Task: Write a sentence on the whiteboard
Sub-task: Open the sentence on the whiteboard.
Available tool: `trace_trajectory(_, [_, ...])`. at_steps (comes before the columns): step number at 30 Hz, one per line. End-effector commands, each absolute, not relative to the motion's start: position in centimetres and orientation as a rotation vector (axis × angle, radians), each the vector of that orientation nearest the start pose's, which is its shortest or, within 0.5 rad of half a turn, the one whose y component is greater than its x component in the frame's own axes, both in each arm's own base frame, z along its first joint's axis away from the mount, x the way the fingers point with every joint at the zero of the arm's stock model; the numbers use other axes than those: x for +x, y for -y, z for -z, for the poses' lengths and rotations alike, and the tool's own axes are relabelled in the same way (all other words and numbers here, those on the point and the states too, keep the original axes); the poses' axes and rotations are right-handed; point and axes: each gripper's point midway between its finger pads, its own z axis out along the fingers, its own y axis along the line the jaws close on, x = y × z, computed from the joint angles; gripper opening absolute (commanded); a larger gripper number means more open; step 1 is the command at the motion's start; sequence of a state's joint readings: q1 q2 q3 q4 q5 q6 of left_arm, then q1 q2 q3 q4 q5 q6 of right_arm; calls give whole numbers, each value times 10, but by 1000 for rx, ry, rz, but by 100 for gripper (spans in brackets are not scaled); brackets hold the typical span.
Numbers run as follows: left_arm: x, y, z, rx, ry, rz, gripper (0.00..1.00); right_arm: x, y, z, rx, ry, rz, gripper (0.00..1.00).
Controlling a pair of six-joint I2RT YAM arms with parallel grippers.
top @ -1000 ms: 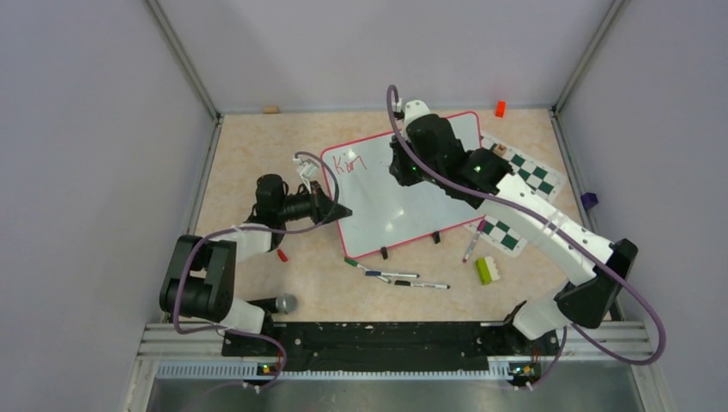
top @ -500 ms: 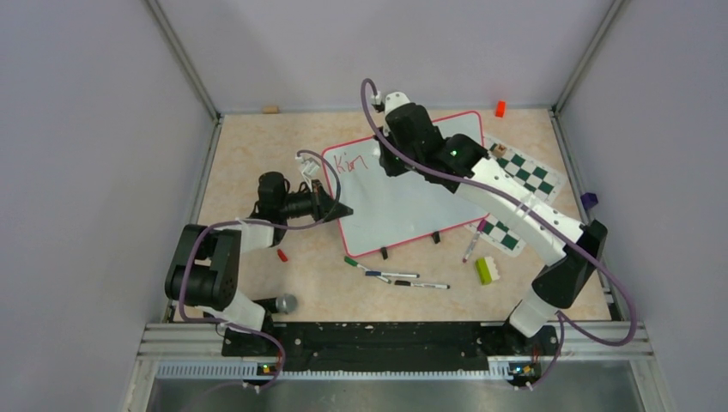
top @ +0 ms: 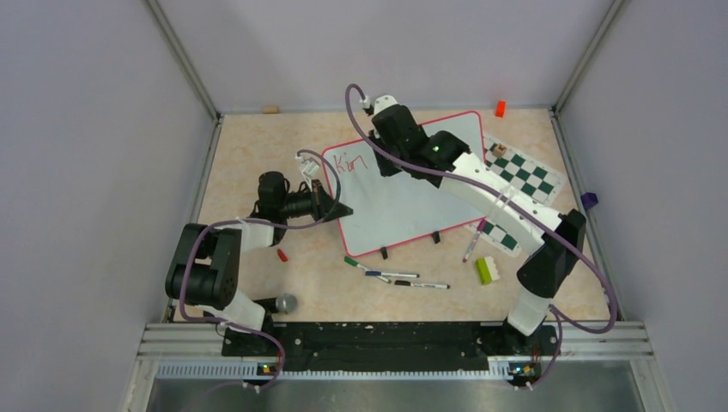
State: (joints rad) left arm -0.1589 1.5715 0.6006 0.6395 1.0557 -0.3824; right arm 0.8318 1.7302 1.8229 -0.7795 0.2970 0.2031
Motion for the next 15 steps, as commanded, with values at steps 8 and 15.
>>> trace_trajectory(8, [325,193,-82,453,-1992,1131,0,353,-322,-289,-530,-2114,-222,0])
trace_trajectory(15, [325,193,-83,452,-1990,1130,0,356,-320,-292,-512,-2100,-202,0])
